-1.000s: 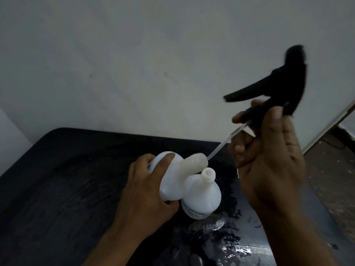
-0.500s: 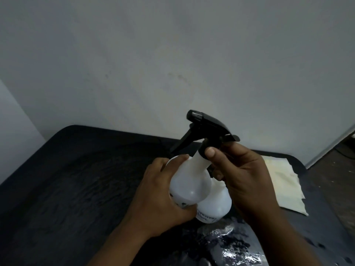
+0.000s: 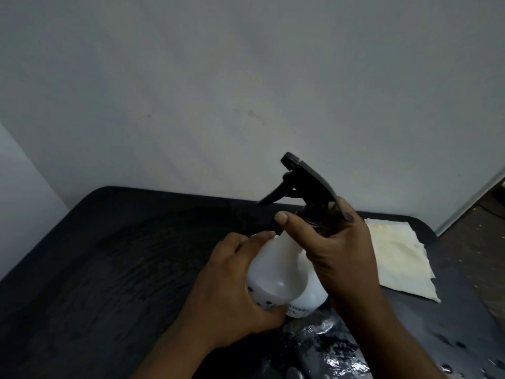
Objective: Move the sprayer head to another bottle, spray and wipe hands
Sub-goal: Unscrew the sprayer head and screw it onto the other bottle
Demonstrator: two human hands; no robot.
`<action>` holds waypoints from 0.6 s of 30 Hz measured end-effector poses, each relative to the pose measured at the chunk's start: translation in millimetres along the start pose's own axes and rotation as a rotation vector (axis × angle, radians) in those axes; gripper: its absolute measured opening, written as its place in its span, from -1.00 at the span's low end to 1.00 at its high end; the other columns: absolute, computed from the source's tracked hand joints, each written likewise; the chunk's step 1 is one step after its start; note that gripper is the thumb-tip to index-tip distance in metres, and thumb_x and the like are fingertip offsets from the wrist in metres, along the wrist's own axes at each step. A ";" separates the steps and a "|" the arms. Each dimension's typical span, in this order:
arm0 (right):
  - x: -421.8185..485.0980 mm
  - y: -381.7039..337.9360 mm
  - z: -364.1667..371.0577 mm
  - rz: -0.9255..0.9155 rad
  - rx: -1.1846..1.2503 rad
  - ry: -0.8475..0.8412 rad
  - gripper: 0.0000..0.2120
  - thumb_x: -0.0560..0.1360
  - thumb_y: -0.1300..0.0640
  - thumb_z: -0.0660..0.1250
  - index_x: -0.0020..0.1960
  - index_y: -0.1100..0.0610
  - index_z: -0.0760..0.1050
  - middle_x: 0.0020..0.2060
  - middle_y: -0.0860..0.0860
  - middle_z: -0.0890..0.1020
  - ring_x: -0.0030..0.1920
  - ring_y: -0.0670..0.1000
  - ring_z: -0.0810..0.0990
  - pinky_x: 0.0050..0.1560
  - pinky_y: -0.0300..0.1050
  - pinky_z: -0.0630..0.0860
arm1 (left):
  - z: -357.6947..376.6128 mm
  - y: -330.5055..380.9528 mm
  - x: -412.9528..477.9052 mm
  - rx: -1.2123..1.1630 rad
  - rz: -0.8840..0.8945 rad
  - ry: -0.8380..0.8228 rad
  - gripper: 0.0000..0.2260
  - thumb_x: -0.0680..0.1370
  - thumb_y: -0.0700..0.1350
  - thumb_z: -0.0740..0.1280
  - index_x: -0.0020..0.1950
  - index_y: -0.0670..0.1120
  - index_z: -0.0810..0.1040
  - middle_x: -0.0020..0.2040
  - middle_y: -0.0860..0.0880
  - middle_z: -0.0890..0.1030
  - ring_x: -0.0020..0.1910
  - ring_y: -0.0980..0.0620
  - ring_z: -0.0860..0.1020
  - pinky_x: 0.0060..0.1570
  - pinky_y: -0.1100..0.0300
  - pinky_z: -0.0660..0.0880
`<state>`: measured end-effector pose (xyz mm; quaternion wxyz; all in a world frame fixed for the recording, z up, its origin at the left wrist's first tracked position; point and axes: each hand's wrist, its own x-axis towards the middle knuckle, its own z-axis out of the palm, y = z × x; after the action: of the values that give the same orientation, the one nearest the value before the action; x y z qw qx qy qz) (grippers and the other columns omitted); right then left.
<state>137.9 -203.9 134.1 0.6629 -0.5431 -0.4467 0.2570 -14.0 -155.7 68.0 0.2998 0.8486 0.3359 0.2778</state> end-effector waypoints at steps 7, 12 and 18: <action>-2.8 -4.6 5.5 0.011 0.039 -0.076 -0.87 0.25 0.01 0.51 -0.20 -0.03 0.68 -0.48 0.01 0.64 -0.49 -0.19 0.52 -0.40 -0.40 0.43 | 0.5 4.1 0.2 -0.030 -0.005 -0.002 -0.17 0.17 0.24 0.51 0.28 0.58 0.09 0.21 0.26 0.36 0.19 0.26 0.43 0.09 0.21 0.53; 1.3 -1.3 -5.0 0.031 0.110 -0.266 -0.81 0.48 0.05 0.36 0.00 0.11 0.67 -0.40 0.06 0.58 -0.38 -0.04 0.52 -0.35 -0.21 0.49 | -7.3 -2.2 2.7 -0.119 0.004 0.044 -0.23 0.17 0.16 0.57 0.27 0.47 0.28 0.13 0.22 0.47 0.12 0.29 0.47 -0.01 0.48 0.44; 7.4 2.0 -6.0 0.093 0.032 -0.173 -0.49 0.17 -0.05 0.57 -0.04 0.24 0.55 -0.35 0.29 0.54 -0.46 0.02 0.47 -0.44 -0.23 0.44 | -3.5 -0.4 -3.6 -0.090 -0.011 0.023 -0.22 0.21 0.20 0.54 0.29 0.50 0.19 0.14 0.26 0.40 0.12 0.28 0.46 0.00 0.39 0.50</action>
<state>146.8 -200.2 134.4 0.6175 -0.5285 -0.4725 0.3407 -18.7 -157.0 69.1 0.3353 0.8291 0.3313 0.3006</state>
